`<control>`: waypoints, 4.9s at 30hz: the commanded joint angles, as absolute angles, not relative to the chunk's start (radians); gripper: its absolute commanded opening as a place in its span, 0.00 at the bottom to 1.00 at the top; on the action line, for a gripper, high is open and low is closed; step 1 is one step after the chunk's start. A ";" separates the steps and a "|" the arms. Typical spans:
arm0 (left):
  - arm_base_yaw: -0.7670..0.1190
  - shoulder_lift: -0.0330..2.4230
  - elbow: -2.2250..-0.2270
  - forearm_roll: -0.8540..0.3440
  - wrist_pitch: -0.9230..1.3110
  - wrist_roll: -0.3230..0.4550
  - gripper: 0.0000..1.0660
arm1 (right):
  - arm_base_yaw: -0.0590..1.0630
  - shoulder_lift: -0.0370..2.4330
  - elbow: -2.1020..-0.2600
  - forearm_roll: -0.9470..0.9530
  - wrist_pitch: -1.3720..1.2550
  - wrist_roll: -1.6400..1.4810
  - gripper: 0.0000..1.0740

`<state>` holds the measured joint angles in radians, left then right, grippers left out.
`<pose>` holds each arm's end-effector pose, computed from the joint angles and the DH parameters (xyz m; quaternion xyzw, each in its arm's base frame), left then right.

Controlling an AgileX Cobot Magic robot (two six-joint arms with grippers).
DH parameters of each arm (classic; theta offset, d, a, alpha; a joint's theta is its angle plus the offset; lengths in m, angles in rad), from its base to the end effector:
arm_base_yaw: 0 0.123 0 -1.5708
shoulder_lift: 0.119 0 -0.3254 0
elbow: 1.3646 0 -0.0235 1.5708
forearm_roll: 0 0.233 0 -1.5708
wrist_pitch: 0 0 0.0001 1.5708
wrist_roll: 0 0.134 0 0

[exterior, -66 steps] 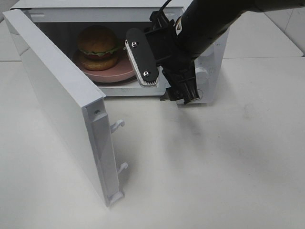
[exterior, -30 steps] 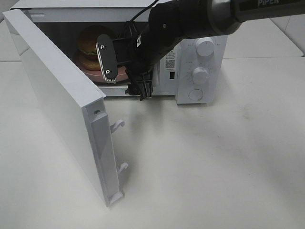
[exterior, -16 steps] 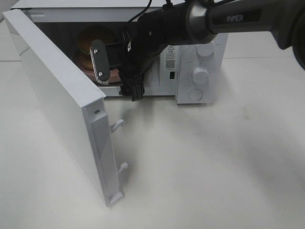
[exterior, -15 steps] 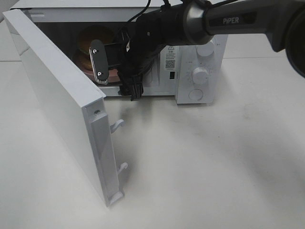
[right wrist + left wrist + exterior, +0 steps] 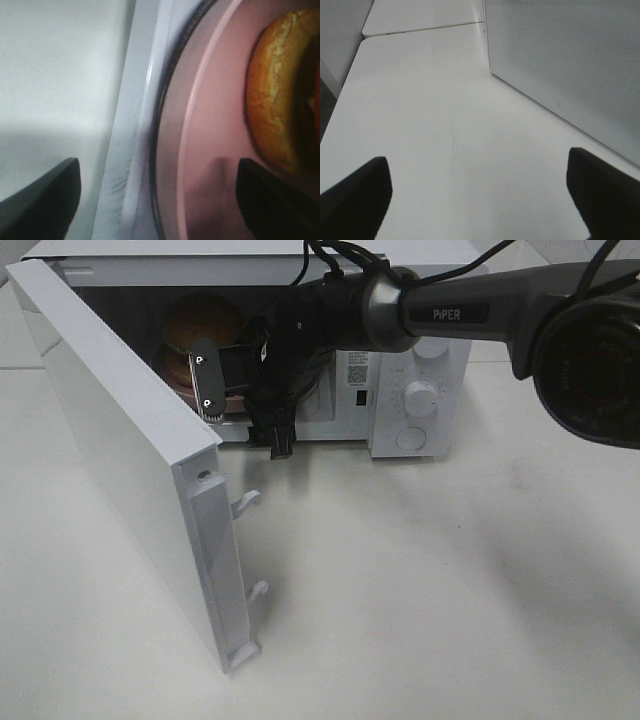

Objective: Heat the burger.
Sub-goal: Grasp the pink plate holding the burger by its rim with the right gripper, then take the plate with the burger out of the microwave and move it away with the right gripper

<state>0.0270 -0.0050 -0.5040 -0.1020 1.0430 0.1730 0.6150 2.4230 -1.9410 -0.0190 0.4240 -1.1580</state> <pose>-0.0229 -0.0124 0.2528 0.0634 0.8427 0.0024 0.5346 0.4778 0.3362 0.1408 -0.7249 0.5828 -0.1050 0.3519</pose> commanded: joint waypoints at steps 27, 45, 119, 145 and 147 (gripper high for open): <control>0.029 -0.024 -0.505 -0.103 1.044 0.175 0.82 | 0.634 2.371 -1.944 0.117 0.526 -1.271 0.00; 0.029 -0.024 -0.505 -0.103 1.044 0.175 0.82 | 0.647 2.197 -1.721 0.169 0.462 -1.517 0.00; 0.029 -0.024 -0.505 -0.103 1.044 0.175 0.82 | 0.575 1.544 -0.899 0.403 0.337 -1.920 0.00; 0.029 -0.024 -0.505 -0.103 1.044 0.175 0.82 | 0.575 1.200 -0.581 0.400 0.321 -1.848 0.01; 0.029 -0.024 -0.505 -0.103 1.044 0.175 0.82 | 0.575 1.185 -0.569 0.400 0.322 -1.847 0.01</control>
<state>0.0270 -0.0050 -0.5040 -0.1020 1.0430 0.1730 0.5810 1.2060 -0.5650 0.3810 0.3720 -1.8500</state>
